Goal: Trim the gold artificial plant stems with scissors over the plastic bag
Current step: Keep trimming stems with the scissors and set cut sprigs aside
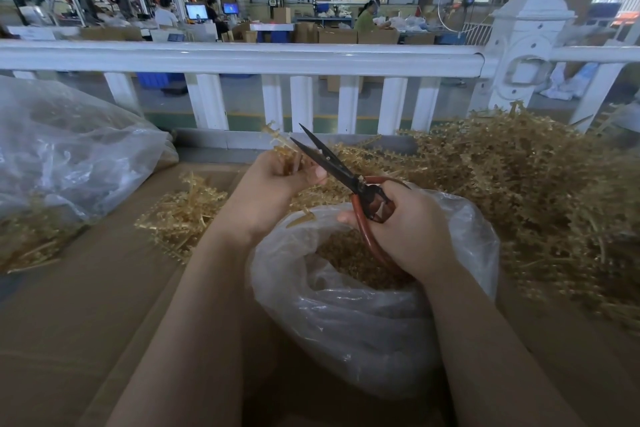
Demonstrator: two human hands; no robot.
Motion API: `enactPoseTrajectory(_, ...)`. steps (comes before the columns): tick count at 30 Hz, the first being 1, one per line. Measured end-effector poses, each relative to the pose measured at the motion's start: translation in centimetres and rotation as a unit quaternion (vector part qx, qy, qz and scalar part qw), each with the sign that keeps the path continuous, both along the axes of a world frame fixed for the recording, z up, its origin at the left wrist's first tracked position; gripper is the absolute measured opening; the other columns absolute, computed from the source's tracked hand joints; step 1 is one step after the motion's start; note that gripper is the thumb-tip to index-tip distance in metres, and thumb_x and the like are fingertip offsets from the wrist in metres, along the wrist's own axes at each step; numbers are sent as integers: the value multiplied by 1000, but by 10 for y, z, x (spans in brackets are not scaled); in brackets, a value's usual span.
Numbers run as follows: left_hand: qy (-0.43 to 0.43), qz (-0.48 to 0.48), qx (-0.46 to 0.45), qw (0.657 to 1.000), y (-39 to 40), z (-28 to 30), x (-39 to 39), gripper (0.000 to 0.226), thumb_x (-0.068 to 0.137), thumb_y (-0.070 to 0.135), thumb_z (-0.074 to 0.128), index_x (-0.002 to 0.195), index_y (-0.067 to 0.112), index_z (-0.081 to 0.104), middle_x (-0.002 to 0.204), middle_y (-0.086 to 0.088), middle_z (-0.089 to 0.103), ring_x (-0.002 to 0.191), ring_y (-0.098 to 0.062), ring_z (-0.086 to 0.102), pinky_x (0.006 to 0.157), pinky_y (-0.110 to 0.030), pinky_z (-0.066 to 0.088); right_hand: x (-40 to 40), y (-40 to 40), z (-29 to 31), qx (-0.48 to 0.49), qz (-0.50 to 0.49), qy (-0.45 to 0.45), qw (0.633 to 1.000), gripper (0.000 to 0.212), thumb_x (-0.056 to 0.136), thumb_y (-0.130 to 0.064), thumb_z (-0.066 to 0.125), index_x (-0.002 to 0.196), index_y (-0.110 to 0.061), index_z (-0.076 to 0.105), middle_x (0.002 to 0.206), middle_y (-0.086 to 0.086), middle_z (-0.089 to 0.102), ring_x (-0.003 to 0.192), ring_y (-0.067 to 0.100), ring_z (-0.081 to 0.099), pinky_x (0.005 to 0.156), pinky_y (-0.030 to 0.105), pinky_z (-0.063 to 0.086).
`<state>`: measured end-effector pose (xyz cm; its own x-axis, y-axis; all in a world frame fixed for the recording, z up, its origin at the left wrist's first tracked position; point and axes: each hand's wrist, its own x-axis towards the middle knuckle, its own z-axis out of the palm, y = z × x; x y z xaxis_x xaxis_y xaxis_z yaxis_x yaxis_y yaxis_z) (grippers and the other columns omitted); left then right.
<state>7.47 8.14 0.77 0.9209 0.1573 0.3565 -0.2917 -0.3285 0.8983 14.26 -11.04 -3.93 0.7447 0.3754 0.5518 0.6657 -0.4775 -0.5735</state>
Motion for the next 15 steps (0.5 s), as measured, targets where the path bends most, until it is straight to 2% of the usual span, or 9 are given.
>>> enactPoseTrajectory(3, 0, -10, -15, 1000, 0, 0, 0, 9, 93, 18, 66, 89, 20, 74, 87, 2, 75, 93, -14, 71, 99, -35, 47, 0, 0, -1, 4, 5, 8, 1000, 51, 62, -94, 50, 74, -45, 53, 69, -23, 62, 72, -4, 59, 60, 18, 44)
enactPoseTrajectory(6, -13, -17, -48, 999, 0, 0, -2, 10, 95, 13, 62, 101, 9, 67, 90, 1, 75, 95, -14, 71, 97, -30, 49, 1, -1, -1, 8, 3, 27, 1000, 59, 58, -97, 49, 73, -41, 56, 73, -29, 61, 69, -3, 59, 59, 16, 38)
enactPoseTrajectory(8, -26, -26, -72, 997, 0, 2, -4, 9, 94, 11, 60, 100, 8, 67, 88, 2, 74, 94, -16, 70, 96, -30, 51, 2, -1, -1, 5, 1, 31, 999, 60, 57, -98, 48, 73, -40, 55, 75, -32, 61, 71, -4, 59, 58, 15, 37)
enactPoseTrajectory(10, -37, -31, -76, 996, 1, 2, -4, 10, 95, 7, 59, 97, 2, 67, 88, -6, 70, 93, -22, 67, 101, -38, 50, 1, -1, -1, -1, 4, 31, 1000, 57, 58, -98, 48, 72, -42, 52, 80, -42, 57, 75, -9, 58, 56, 14, 34)
enactPoseTrajectory(12, -41, -29, -64, 997, 2, 2, -4, 14, 96, 4, 57, 96, -7, 64, 86, -12, 65, 90, -24, 64, 102, -43, 48, 1, -1, -1, -9, 11, 29, 999, 50, 61, -95, 53, 73, -47, 49, 80, -44, 56, 75, -12, 57, 56, 13, 33)
enactPoseTrajectory(15, -22, -13, -35, 999, 3, 3, -3, 10, 95, 5, 59, 92, 4, 69, 82, -2, 69, 87, -16, 66, 94, -32, 50, 2, -1, -2, -19, 11, 24, 999, 40, 65, -88, 59, 75, -51, 47, 79, -47, 54, 76, -16, 54, 56, 14, 32)
